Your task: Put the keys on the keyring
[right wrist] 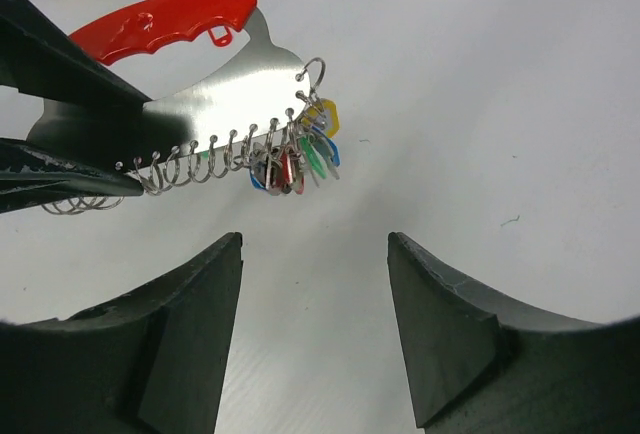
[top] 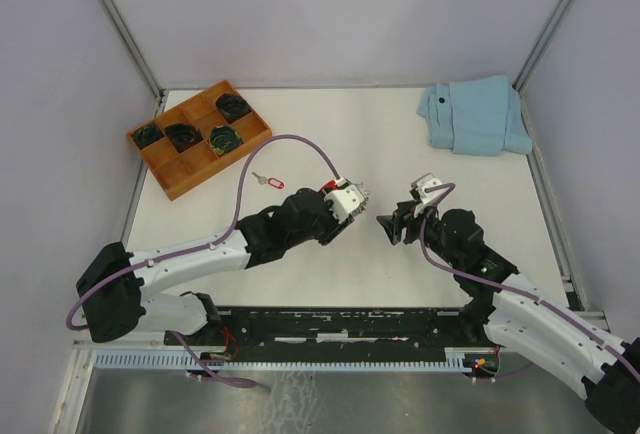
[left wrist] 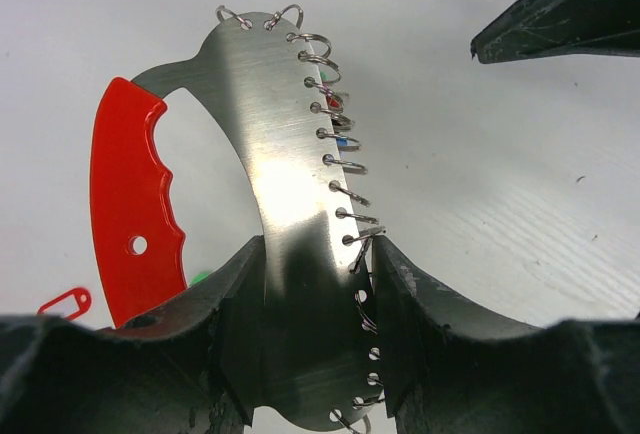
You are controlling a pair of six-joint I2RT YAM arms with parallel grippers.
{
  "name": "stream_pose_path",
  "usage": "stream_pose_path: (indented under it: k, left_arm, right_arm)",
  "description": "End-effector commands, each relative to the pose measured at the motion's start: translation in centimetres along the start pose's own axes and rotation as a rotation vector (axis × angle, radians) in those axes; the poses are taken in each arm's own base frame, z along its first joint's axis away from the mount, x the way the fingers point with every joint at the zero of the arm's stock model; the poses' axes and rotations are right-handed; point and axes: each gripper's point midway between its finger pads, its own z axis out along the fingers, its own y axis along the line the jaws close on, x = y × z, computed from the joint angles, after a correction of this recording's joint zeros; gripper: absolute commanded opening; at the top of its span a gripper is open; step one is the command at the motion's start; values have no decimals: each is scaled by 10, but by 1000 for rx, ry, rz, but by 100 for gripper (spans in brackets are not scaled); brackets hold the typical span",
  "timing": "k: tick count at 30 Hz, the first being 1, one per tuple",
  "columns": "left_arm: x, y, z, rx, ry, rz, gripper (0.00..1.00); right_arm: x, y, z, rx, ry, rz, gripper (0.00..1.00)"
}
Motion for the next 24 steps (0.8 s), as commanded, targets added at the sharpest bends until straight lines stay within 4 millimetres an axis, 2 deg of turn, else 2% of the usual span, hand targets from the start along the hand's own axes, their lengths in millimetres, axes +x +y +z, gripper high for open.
stream_pose_path:
  k: [1, 8, 13, 19, 24]
  left_arm:
    - [-39, 17, -8, -84, -79, 55, 3]
    - [-43, 13, -3, -91, -69, -25, 3]
    - [-44, 12, -3, -94, -66, -59, 3]
    - [-48, 9, -5, -84, -78, -83, 3]
    - [-49, 6, -5, -69, -85, -92, 3]
  right_arm:
    - [-29, 17, 7, -90, -117, -26, 68]
    - [-27, 32, 22, -165, -52, -14, 64]
    - [-24, 35, 28, -176, -32, 18, 54]
    - [-30, 45, 30, -222, -55, 44, 41]
    - [-29, 53, 32, -268, -51, 44, 34]
